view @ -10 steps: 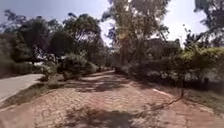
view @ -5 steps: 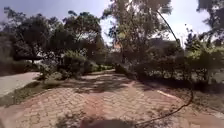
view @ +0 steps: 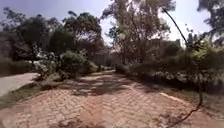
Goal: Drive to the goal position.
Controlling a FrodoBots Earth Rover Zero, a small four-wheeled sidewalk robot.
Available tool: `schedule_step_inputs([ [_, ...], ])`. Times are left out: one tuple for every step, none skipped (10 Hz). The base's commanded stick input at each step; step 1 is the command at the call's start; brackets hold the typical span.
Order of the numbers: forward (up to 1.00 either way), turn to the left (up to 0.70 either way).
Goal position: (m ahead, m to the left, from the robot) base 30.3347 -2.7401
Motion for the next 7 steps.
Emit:
schedule_step_inputs([
  [0.5, 0.0],
  [0.5, 0.0],
  [0.5, 0.0],
  [0.5, 0.0],
  [0.5, 0.0],
  [0.5, 0.0],
  [0.5, 0.0],
])
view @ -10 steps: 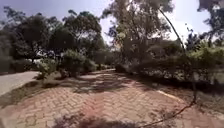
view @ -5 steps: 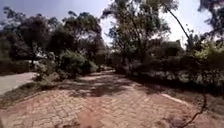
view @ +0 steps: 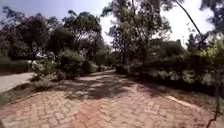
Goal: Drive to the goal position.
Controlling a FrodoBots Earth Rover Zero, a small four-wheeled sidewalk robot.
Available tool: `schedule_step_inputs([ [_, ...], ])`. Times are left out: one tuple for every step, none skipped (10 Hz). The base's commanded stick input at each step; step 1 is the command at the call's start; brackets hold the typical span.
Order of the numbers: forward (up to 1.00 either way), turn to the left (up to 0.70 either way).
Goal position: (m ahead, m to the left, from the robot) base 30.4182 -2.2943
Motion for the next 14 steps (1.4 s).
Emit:
schedule_step_inputs([
  [0.5, 0.0],
  [0.5, 0.0],
  [0.5, 0.0],
  [0.5, 0.0],
  [0.5, 0.0],
  [0.5, 0.0],
  [0.5, 0.0],
  [0.5, 0.0],
  [0.5, 0.0],
  [0.5, 0.0],
  [0.5, 0.0],
  [0.5, 0.0],
  [0.5, 0.0],
  [0.5, 0.0],
])
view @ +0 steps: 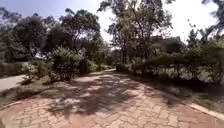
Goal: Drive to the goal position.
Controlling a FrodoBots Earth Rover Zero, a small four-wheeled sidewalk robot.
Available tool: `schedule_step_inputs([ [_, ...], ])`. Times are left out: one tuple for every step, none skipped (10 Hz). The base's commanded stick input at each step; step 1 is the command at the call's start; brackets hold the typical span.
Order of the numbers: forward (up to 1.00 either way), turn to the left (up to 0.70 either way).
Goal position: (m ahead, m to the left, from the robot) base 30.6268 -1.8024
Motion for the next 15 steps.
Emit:
schedule_step_inputs([
  [0.5, 0.0],
  [0.5, 0.0],
  [0.5, 0.0],
  [0.5, 0.0],
  [0.5, 0.0],
  [0.5, 0.0],
  [0.5, 0.0],
  [0.5, 0.0],
  [0.5, 0.0],
  [0.5, 0.0],
  [0.5, 0.0],
  [0.5, 0.0],
  [0.5, 0.0],
  [0.5, 0.0],
  [0.5, 0.0],
])
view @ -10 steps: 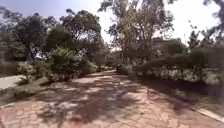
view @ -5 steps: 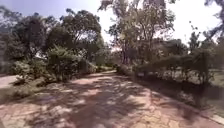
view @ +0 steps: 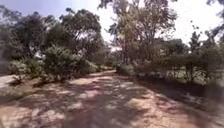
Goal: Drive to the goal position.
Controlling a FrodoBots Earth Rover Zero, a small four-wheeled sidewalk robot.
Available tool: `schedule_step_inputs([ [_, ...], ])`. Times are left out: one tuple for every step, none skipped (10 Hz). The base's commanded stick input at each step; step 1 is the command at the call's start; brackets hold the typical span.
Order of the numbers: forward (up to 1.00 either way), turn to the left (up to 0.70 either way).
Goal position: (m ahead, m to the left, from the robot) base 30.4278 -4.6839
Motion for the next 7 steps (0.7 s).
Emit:
schedule_step_inputs([
  [0.5, 0.0],
  [0.5, 0.0],
  [0.5, 0.0],
  [0.5, 0.0],
  [0.5, 0.0],
  [0.5, 0.0],
  [0.5, 0.0],
])
